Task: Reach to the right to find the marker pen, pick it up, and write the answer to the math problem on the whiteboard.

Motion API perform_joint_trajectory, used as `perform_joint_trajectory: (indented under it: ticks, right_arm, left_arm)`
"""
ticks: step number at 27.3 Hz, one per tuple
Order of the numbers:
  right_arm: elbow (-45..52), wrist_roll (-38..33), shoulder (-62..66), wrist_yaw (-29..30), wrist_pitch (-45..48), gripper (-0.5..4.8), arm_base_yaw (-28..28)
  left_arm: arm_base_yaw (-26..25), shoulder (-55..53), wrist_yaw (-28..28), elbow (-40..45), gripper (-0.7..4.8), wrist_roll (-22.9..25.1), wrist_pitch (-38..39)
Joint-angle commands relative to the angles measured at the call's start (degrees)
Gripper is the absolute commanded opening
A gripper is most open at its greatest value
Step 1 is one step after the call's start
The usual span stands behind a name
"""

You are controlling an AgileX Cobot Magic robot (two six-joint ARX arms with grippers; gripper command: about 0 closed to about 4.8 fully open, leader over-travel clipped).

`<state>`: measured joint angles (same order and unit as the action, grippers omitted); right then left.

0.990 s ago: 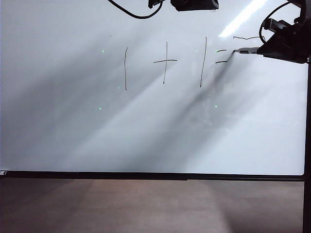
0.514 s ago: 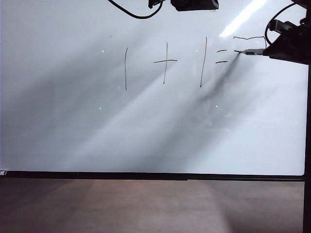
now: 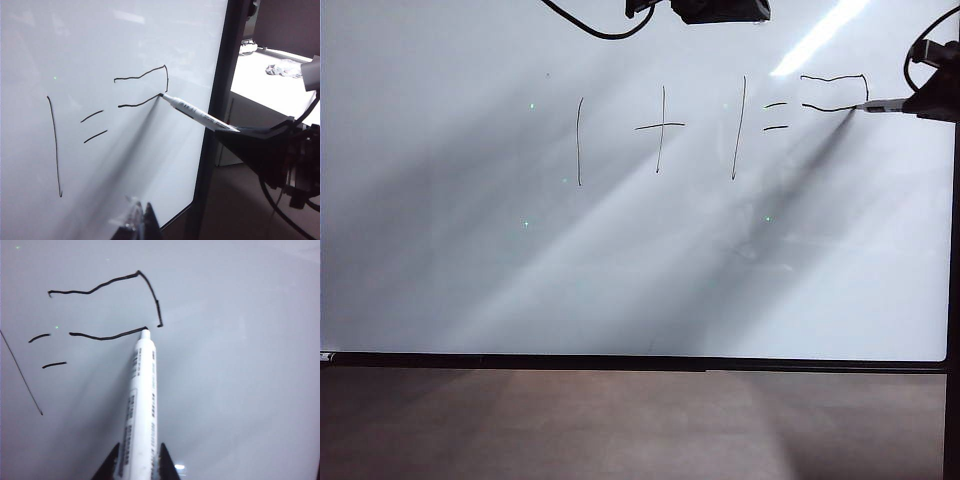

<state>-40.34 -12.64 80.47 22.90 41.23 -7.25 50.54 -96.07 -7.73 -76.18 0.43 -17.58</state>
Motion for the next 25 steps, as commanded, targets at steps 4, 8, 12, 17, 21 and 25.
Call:
perform_joint_trajectory:
  ticks: [4,8,12,17,21,25]
  right_arm:
    - [-0.26,-0.42,-0.50,-1.11,0.98,-0.05,-1.22]
    - [-0.20,-0.44,-1.66,-0.81,0.70,-0.05,-1.20]
    - [1.92,-0.44,-4.85,-0.68,0.59,-0.05,-1.20]
    - [4.31,-0.76,-7.69,-0.46,0.59,-0.05,0.44]
    - [4.28,-0.68,-7.56,-0.09,1.03,-0.05,3.37]
    - [3.69,-0.66,-6.56,-0.02,0.94,-0.05,5.75]
  left_arm:
    - [0.07,0.20,0.02,-0.09,-0.04,0.22,-0.26]
    - [0.07,0.20,0.02,-0.09,-0.05,0.22,-0.02]
    - [0.07,0.20,0.02,-0.09,-0.04,0.22,-0.02]
    - [0.07,0.20,0.02,-0.09,-0.04,0.22,-0.04]
    - [0.07,0.20,0.02,-0.09,-0.04,0.22,-0.04]
    - [0.07,0.20,0.00,-0.09,-0.04,0.22,-0.02]
